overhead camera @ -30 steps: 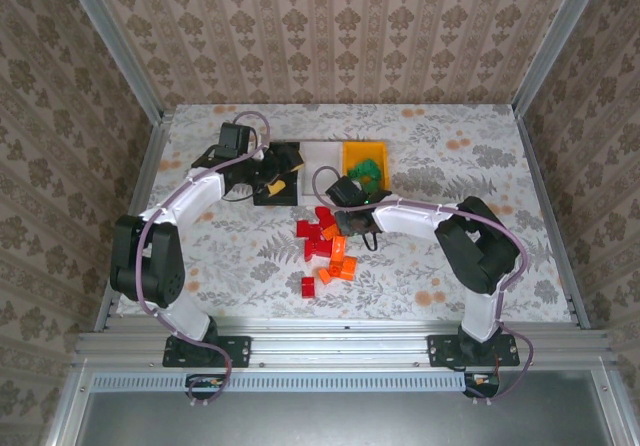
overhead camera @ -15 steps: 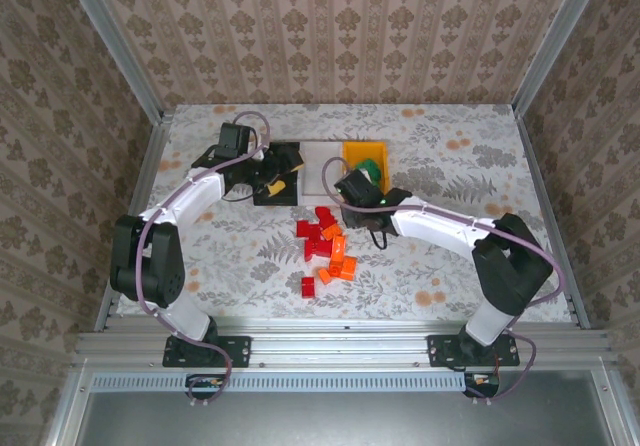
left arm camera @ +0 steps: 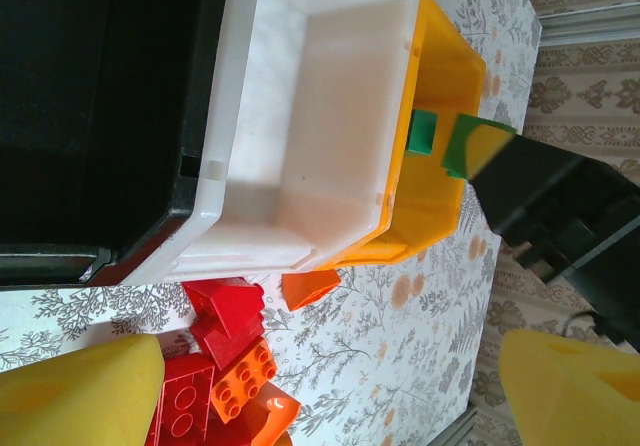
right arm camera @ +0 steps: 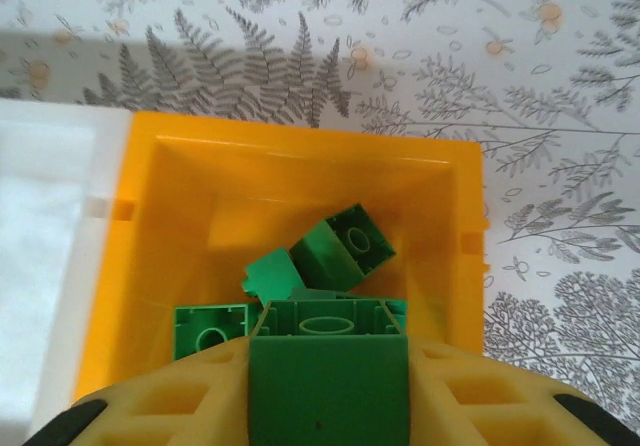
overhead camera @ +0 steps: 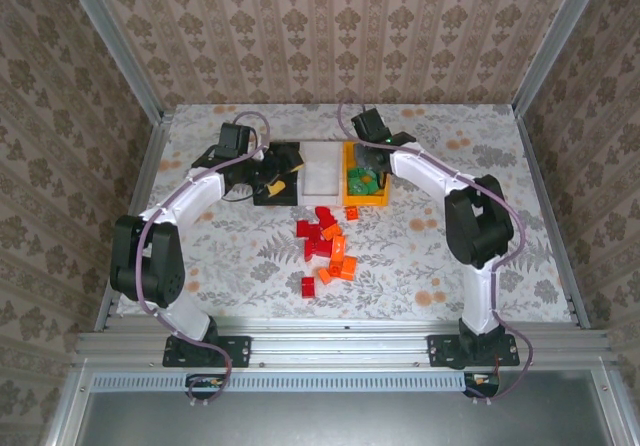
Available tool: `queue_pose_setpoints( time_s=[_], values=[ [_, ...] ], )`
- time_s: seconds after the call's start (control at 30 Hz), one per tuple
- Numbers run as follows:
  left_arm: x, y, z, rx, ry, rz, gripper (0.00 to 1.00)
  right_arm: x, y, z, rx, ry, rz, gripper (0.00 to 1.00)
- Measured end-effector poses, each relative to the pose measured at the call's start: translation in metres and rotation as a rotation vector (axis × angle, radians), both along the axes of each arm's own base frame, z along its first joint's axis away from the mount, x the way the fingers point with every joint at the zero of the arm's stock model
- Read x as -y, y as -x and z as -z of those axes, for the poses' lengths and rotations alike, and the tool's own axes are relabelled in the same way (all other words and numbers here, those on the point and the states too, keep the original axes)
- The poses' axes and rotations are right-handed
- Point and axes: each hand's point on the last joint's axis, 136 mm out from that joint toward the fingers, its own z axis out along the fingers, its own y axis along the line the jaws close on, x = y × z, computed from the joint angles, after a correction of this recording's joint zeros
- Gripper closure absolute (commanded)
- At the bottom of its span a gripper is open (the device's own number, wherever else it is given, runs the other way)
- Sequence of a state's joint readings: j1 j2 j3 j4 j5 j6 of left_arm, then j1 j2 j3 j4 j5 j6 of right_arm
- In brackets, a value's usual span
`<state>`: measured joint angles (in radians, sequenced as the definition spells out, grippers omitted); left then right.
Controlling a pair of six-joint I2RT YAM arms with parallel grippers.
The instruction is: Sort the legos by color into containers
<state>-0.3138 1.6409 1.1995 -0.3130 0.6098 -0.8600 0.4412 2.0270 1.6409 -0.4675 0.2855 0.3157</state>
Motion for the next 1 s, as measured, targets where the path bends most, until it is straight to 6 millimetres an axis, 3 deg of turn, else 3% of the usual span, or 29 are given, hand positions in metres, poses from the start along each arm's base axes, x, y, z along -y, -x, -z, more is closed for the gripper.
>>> queue_pose_setpoints(
  time_s=[0.1, 0.3, 0.43, 0.57, 0.7, 0.8, 0.87, 1.0],
  values=[
    [0.0, 0.0, 0.001, -0.002, -0.001, 0.0, 0.11, -0.001, 0.002, 0.013, -0.042, 0.008, -0.012, 0.59],
    [0.0, -0.001, 0.008, -0.019, -0.006, 0.0, 0.11, -0.01, -0.001, 0.006, -0.042, -0.024, -0.041, 0.42],
    [0.0, -0.001, 0.008, -0.019, -0.006, 0.0, 0.11, -0.008, 0.006, 0.01, -0.057, -0.024, -0.046, 0.42],
    [0.0, -0.001, 0.009, -0.009, -0.015, 0.007, 0.12, -0.001, 0.036, 0.0, -0.05, -0.037, -0.051, 0.4],
    [0.0, 0.004, 0.011, -0.011, -0.055, 0.028, 0.14, -0.002, 0.071, -0.033, 0.032, -0.091, -0.071, 0.32],
    [0.003, 0.005, 0.005, 0.013, -0.103, 0.051, 0.16, -0.003, 0.101, -0.046, 0.091, -0.142, -0.088, 0.26],
    [0.004, 0.005, -0.003, 0.037, -0.144, 0.064, 0.18, -0.005, 0.113, -0.047, 0.11, -0.161, -0.093, 0.24],
    [0.013, 0.008, -0.025, 0.109, -0.244, 0.112, 0.18, -0.011, 0.13, -0.03, 0.1, -0.172, -0.104, 0.29]
  ],
)
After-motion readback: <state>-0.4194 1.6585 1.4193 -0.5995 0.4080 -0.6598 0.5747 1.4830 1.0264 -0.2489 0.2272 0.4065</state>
